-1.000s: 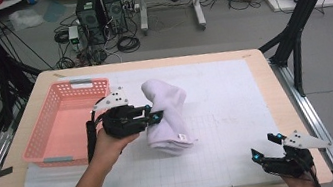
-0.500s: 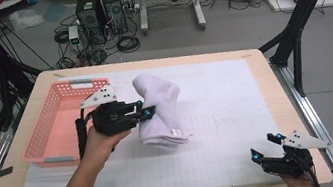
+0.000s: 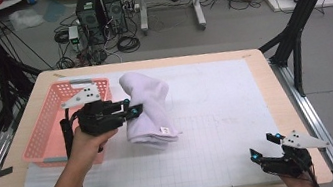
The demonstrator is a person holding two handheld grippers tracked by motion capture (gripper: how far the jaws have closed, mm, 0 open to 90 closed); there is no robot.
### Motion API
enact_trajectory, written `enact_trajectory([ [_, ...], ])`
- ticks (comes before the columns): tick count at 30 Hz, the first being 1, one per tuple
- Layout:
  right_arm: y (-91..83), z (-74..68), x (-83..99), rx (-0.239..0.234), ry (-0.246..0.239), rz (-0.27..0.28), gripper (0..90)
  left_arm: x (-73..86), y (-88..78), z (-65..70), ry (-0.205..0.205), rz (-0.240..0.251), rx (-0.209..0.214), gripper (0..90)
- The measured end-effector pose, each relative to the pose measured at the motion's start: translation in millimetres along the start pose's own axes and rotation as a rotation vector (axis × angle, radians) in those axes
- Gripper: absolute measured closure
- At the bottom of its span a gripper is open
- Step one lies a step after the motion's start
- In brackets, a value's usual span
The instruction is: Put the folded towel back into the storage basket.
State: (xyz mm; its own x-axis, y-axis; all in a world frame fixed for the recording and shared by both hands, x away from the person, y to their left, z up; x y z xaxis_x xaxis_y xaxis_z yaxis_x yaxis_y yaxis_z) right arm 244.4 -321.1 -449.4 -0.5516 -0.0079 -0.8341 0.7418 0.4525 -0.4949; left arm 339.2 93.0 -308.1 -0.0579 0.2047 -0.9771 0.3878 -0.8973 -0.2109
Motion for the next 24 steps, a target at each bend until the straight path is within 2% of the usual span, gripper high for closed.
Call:
enact_trajectory([
  [11,2.8,-2.3,-0.6,-0.003,-0.005,-0.003,17.6,-5.7,-25.1,-10.1,0.007,0.012,-0.027,74.2],
  [18,4.1,-2.3,-0.5,-0.002,-0.008,-0.004,17.6,-10.6,-48.0,-22.4,-0.005,0.049,-0.049,74.2],
  [24,3.0,-1.1,0.4,0.001,-0.003,-0.01,17.6,-9.7,-57.6,-30.3,-0.019,0.059,-0.067,74.1],
])
Point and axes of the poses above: each handheld gripper's, and its own axes: y roughly forward along the jaws, x roughly out of its underside, z roughly to its right, the point moved 6 cm from there along y, roughly forward along the jaws, and after that the axes turned 13 degrees about y, right-handed, at the moved point
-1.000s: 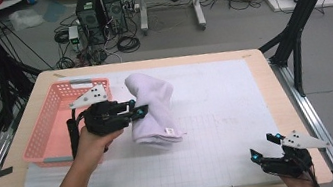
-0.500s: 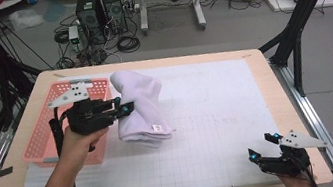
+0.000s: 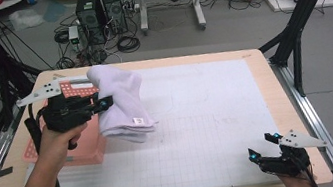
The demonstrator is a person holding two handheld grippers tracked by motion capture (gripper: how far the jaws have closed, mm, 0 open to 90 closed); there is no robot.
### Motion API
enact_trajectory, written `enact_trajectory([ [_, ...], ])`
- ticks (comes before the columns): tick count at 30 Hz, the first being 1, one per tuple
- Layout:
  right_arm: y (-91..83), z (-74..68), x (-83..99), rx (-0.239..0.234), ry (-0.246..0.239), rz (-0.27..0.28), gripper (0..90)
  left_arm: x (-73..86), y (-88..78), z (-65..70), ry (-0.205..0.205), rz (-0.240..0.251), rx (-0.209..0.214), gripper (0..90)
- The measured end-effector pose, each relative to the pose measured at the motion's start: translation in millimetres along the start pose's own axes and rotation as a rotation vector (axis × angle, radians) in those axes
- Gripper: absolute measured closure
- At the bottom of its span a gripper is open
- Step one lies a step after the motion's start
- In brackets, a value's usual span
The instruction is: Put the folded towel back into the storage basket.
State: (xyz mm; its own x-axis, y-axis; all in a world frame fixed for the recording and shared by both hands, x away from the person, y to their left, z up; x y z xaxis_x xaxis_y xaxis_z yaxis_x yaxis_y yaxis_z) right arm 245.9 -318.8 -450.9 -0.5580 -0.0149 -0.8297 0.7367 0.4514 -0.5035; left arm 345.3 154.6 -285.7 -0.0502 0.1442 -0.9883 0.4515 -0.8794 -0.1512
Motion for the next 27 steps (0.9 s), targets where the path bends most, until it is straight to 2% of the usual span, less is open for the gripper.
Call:
enact_trajectory([
  [9,-2.2,2.1,-1.0,0.004,0.0,0.011,17.6,-1.7,-12.7,-8.7,-0.011,0.019,-0.021,74.1],
  [14,-1.9,2.7,-0.7,0.006,0.006,0.009,17.6,-0.4,-20.9,-13.2,-0.015,0.009,-0.019,74.1],
  [20,-1.5,1.9,-1.2,0.005,0.005,0.009,17.6,-4.2,-36.7,-20.8,-0.028,0.043,-0.034,74.1],
  [27,-1.6,2.9,-1.7,0.011,0.0,0.014,17.6,-3.5,-54.9,-28.1,-0.026,0.053,-0.046,74.1],
])
Point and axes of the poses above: each handheld gripper's, and its own axes: y roughly forward along the jaws, x roughly out of its underside, z roughly to its right, the point moved 6 cm from there along y, roughly forward along the jaws, and after that the axes turned 13 degrees about y, right-handed, at the moved point
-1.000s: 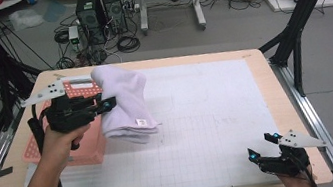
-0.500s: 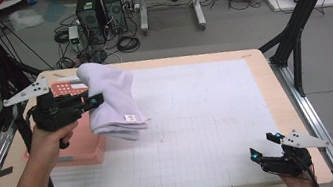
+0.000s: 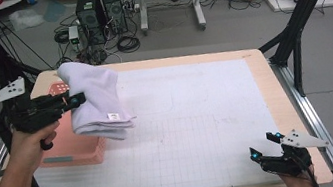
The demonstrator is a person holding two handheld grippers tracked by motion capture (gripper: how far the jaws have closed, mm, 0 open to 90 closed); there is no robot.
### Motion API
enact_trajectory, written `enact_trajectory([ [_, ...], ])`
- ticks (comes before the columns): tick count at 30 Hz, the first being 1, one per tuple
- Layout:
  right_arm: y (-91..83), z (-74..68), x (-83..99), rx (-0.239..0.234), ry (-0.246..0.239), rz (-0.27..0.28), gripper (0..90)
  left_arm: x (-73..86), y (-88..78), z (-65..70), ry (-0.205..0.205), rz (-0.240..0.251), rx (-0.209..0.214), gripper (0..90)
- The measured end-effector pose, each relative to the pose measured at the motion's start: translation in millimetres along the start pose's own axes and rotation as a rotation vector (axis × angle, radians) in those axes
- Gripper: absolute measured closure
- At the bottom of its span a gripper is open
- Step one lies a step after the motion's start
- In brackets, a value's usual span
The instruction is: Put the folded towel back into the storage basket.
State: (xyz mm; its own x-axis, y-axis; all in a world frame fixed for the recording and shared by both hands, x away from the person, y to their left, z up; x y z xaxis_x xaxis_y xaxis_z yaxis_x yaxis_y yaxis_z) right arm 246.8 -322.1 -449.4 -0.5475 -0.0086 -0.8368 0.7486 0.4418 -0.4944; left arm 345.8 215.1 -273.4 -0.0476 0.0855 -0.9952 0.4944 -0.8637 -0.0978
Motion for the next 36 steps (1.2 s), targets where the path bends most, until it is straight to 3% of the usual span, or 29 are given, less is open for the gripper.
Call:
enact_trajectory([
  [19,3.8,-5.0,0.2,-0.011,-0.013,-0.011,17.6,0.1,-55.9,-37.6,-0.054,0.075,-0.063,74.1],
  [24,4.4,-5.6,0.0,-0.01,-0.015,-0.012,17.6,9.3,-65.2,-48.0,-0.067,0.038,-0.086,74.1],
  [29,5.0,-6.4,-0.2,-0.01,-0.016,-0.012,17.5,16.2,-74.5,-59.3,-0.092,0.034,-0.106,74.1],
  [36,6.9,-8.4,-0.4,-0.008,-0.024,-0.017,17.6,26.3,-82.7,-72.4,-0.099,0.001,-0.093,73.9],
])
Point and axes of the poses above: each handheld gripper's, and its own axes: y roughly forward along the jaws, x roughly out of its underside, z roughly to its right, the point moved 6 cm from there along y, roughly forward along the jaws, and after that the axes turned 13 degrees about y, right-handed, at the moved point
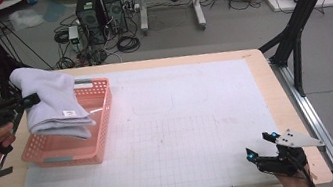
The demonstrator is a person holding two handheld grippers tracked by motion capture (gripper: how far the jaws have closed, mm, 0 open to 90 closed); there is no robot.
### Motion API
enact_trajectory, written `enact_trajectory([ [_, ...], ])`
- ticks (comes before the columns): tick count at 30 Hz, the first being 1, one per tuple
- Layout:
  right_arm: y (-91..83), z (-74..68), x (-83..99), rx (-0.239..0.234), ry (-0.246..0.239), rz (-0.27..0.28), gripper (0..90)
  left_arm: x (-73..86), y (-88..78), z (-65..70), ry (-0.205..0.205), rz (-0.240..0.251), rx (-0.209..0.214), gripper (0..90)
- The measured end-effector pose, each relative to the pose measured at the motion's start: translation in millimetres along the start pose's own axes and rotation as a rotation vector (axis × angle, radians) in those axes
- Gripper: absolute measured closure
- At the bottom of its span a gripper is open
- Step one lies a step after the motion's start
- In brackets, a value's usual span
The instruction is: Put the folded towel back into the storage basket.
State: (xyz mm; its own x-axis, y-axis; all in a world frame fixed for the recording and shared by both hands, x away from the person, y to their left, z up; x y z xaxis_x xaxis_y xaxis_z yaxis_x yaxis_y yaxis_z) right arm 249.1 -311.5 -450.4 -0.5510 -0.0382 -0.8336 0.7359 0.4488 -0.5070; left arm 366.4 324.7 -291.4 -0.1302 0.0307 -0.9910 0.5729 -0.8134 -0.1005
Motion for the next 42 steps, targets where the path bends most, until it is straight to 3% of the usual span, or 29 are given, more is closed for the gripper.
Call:
enact_trajectory([
  [7,5.2,-4.7,-0.1,0.004,-0.018,-0.016,17.6,20.4,0.0,-12.7,0.041,-0.062,0.018,73.9],
  [12,7.5,-4.8,0.0,0.009,-0.028,-0.019,17.6,31.6,3.3,-22.1,0.013,-0.071,0.028,73.7],
  [21,10.1,-7.3,1.1,0.017,-0.043,-0.036,17.6,45.6,20.1,-29.6,0.024,-0.148,0.046,73.6],
  [27,9.5,-6.2,1.3,0.024,-0.057,-0.035,17.6,52.7,25.5,-32.8,0.001,-0.182,0.047,73.2],
  [35,8.7,-6.8,1.8,0.025,-0.06,-0.036,17.6,59.4,32.7,-32.3,0.006,-0.2,0.053,73.1],
  [42,9.1,-8.1,2.7,0.032,-0.07,-0.046,17.6,71.1,50.0,-29.8,0.009,-0.216,0.066,72.0],
])
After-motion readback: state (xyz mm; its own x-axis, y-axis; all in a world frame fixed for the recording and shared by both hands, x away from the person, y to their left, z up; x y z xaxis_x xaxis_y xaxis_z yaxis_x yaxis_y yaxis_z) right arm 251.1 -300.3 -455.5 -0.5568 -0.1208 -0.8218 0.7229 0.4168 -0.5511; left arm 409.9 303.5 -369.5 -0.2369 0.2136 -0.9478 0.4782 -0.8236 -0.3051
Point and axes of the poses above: each handheld gripper's, and its own axes: y roughly forward along the jaws, x roughly out of its underside, z roughly to its right, the point moved 6 cm from there along y, roughly forward along the jaws, and after that the axes turned 13 degrees about y, right-handed, at the moved point
